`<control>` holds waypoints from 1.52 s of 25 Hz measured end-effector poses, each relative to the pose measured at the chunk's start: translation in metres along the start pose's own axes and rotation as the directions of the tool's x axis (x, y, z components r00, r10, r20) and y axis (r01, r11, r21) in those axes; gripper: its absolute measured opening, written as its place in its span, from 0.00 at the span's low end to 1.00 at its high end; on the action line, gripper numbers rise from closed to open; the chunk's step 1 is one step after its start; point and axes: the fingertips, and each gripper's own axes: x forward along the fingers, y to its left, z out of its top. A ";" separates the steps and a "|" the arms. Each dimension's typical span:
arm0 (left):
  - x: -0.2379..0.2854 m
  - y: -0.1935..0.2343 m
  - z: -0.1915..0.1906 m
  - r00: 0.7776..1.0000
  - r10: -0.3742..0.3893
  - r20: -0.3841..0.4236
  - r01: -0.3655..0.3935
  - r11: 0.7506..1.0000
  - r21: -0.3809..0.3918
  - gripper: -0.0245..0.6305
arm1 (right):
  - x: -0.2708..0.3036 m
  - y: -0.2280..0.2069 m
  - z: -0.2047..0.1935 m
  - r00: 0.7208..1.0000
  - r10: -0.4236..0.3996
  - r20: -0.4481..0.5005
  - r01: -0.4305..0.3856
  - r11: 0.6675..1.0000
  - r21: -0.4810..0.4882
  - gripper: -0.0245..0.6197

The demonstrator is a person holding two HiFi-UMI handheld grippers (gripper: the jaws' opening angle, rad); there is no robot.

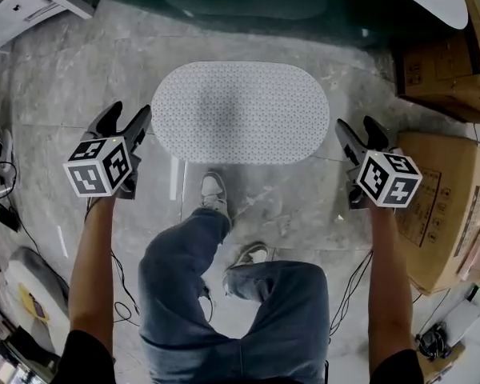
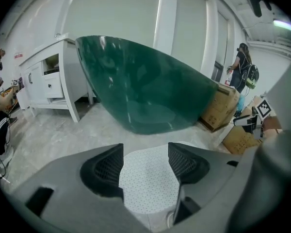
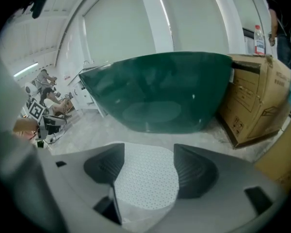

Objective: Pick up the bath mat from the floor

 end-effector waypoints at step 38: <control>0.223 0.104 -0.227 0.993 0.024 -0.114 -0.027 0.999 -0.029 0.61 | 0.211 -0.099 -0.204 0.990 -0.084 -0.111 0.084 0.996 -0.003 0.65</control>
